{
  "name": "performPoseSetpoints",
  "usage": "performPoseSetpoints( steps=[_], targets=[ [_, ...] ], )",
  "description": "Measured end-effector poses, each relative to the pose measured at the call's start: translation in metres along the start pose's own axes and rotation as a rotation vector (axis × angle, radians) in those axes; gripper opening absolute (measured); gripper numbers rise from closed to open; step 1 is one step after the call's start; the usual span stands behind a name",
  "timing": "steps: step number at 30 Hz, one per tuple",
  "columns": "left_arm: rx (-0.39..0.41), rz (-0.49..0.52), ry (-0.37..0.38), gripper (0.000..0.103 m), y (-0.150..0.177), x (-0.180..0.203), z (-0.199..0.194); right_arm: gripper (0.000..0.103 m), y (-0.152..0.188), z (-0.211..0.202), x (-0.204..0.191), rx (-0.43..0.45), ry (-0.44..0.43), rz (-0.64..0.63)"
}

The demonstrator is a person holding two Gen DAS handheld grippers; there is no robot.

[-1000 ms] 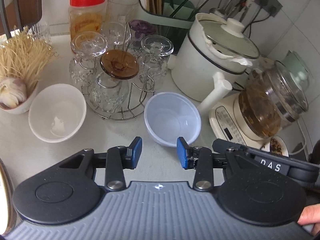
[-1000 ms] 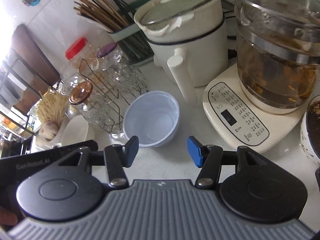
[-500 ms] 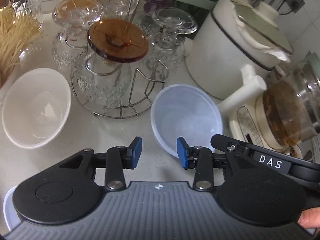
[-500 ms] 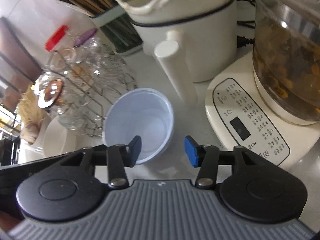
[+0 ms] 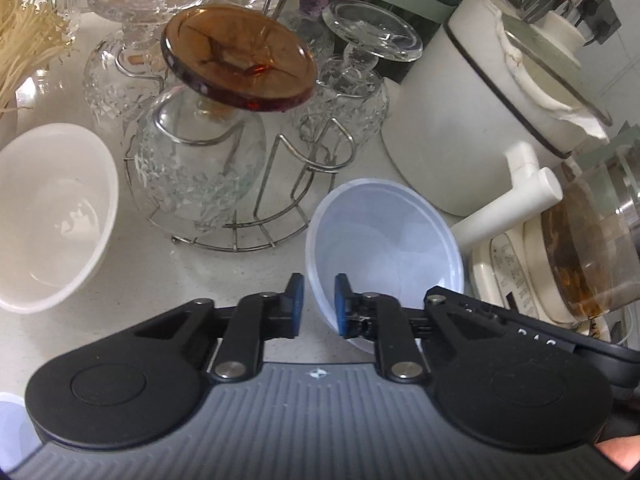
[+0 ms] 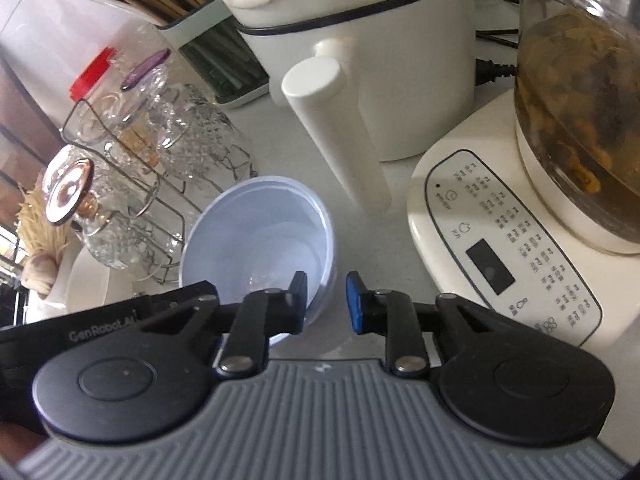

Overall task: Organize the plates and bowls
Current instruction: 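Close both grippers on the rim of the second plastic bowl, then lift the plastic bowl and carry it onto the first plastic bowl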

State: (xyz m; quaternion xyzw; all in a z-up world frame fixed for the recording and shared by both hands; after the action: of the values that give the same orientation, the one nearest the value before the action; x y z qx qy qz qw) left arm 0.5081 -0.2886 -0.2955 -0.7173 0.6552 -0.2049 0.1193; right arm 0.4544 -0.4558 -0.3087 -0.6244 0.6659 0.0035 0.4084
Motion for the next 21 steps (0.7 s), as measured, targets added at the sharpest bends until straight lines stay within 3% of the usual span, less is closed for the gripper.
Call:
performPoseSetpoints(
  steps=[1,21],
  targets=[
    [0.011,0.007,0.000,0.015,0.000,0.001,-0.001,0.016,0.000,0.000,-0.001,0.002,-0.004,-0.006],
    [0.048,-0.005,0.024,0.014,-0.008,0.003,-0.064,0.016,-0.008,-0.046,-0.039,0.039,-0.044,-0.019]
  ],
)
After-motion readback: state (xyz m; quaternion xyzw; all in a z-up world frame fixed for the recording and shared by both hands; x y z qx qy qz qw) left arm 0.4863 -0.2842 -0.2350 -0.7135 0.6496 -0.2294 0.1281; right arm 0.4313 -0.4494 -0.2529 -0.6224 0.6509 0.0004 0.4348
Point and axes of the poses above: each gripper's, at about its wrist camera, not at the fingertips, and z roughly the way its jaws point, x to its right, y to its underside, the point moved 9 cm from there along z, roughly the way its jaws point, and after that the axes turned 14 degrees about -y, right-handed, at the moved point
